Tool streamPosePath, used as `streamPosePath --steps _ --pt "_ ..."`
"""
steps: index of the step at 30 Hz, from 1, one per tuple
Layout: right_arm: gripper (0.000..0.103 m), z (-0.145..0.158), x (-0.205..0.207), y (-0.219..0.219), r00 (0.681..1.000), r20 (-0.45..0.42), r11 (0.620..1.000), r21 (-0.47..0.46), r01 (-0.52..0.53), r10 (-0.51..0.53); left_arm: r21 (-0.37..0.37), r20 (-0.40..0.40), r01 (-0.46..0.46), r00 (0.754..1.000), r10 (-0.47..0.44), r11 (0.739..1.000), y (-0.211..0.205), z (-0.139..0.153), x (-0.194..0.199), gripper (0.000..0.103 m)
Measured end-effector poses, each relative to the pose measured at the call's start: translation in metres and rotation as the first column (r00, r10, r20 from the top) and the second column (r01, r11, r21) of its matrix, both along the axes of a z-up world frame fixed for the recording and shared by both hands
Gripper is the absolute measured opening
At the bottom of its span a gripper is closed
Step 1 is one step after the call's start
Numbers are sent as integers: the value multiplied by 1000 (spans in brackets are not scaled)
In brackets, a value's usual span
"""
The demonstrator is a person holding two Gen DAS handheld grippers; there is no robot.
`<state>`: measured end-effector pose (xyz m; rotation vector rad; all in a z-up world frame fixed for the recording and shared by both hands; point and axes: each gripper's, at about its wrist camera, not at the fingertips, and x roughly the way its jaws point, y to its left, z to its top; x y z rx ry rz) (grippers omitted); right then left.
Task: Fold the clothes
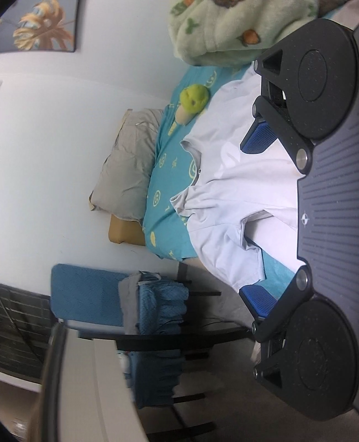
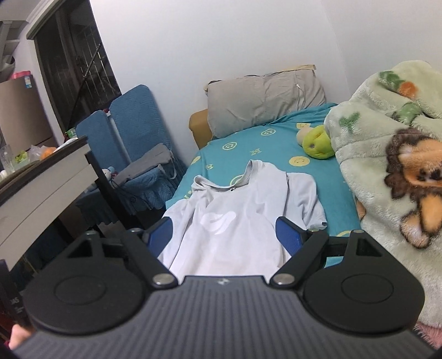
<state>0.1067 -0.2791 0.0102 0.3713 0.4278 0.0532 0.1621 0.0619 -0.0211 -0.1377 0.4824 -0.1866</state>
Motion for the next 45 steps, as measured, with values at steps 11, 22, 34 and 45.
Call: streamPosePath --steps 11,22,34,45 --pt "83 -24 33 -4 997 -79 999 54 7 -3 -272 -266 -267 944 194 925 63 -63 148 96" --pt "83 -69 100 -31 980 -188 985 151 88 -59 -267 -362 -337 903 231 903 78 -134 265 69" --pt "83 -66 92 -56 972 -160 964 180 198 -170 -52 -166 -315 939 302 948 65 -79 302 1" --pt "83 -68 106 -38 973 -166 982 65 176 -163 280 31 -471 875 483 836 55 -40 366 2"
